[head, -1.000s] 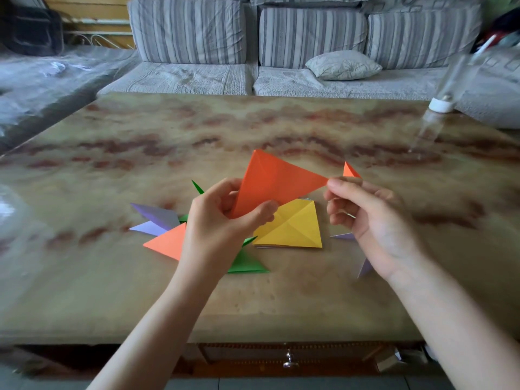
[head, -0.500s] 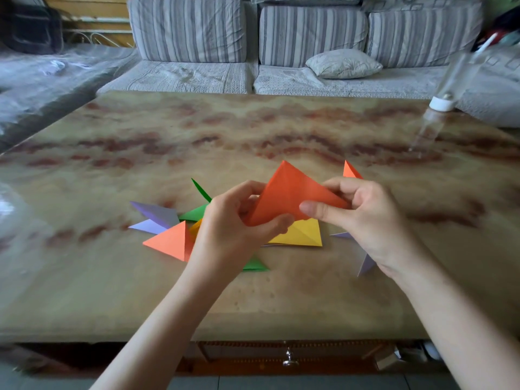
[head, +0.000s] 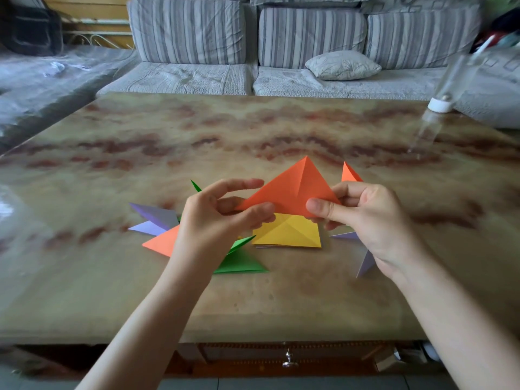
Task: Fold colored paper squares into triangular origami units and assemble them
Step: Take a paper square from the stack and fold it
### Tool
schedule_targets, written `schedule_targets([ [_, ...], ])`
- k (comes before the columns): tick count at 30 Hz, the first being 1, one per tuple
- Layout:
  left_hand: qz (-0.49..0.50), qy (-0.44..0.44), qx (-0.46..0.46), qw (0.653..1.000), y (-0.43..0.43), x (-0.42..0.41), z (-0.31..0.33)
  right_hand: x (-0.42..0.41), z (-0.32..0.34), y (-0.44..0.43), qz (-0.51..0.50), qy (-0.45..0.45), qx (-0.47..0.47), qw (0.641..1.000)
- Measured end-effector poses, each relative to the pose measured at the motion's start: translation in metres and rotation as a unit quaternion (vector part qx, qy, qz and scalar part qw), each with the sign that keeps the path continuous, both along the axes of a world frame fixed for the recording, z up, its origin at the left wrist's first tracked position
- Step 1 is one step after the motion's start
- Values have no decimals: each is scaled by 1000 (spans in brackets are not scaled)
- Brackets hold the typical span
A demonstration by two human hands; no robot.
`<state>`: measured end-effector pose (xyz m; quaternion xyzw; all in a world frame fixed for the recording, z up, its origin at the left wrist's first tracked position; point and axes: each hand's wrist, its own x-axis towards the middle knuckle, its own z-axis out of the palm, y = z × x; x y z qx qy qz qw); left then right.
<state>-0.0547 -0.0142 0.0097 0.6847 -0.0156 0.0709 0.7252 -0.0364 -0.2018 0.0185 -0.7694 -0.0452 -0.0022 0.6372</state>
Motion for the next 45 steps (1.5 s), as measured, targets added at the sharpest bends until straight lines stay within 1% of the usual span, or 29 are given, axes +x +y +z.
schedule_targets([
  [6, -13, 1, -34, 999, 2, -1, -2, 0, -1, 1, -8, 15, 26, 1000],
  [11, -33, 0, -119, 992, 1, 2, -3, 0, -4, 3, -23, 29, 59, 998],
  [13, -21, -1, -163, 986, 3, 3, -2, 1, -5, 1, -32, 41, 72, 996],
  [15, -7, -6, -188, 982, 3, 3, 0, 1, -8, 0, -42, 53, 90, 994],
  [17, -12, -7, -169, 986, -2, 2, 0, 1, -10, 3, -48, 59, 140, 987],
  [19, -27, -4, -124, 992, -10, -1, -3, -2, -12, 11, -49, 65, 192, 978],
  [21, -29, -4, -91, 995, -18, -3, -5, -8, -15, 20, -44, 74, 206, 975],
  [24, 1, -19, -76, 997, -21, -2, -7, -13, -18, 28, -27, 73, 188, 979],
  [26, 31, -22, -84, 996, -17, 1, -7, -15, -16, 31, -14, 49, 178, 983],
  [27, 39, -23, -84, 995, -15, 2, -7, -13, -14, 30, -19, 25, 171, 985],
  [29, 32, -28, -73, 996, -10, 4, -6, -9, -9, 22, -22, -61, 141, 988],
  [30, 21, -27, -63, 997, -7, 5, -6, -6, -5, 17, -7, -119, 111, 987],
  [32, -1, -22, -45, 999, -4, 5, -6, -2, 0, 4, 44, -227, -1, 973],
  [33, -11, -21, -35, 999, -4, 6, -6, -2, 2, -1, 66, -262, -69, 960],
  [34, -21, -21, -25, 999, -4, 5, -6, -3, 3, -4, 85, -275, -126, 949],
  [35, -31, -22, -17, 999, -5, 5, -6, -3, 4, -6, 103, -271, -159, 944],
  [36, -38, -23, -10, 999, -6, 4, -6, -4, 3, -6, 124, -260, -173, 942],
  [38, -47, -22, 0, 999, -8, 3, -6, -4, 0, -6, 152, -241, -172, 943],
  [40, -50, -20, -7, 999, -9, 2, -6, -4, -2, -5, 144, -227, -164, 949],
  [45, -59, -11, -48, 997, -12, -2, -2, -5, -1, 4, 84, -188, -55, 977],
])
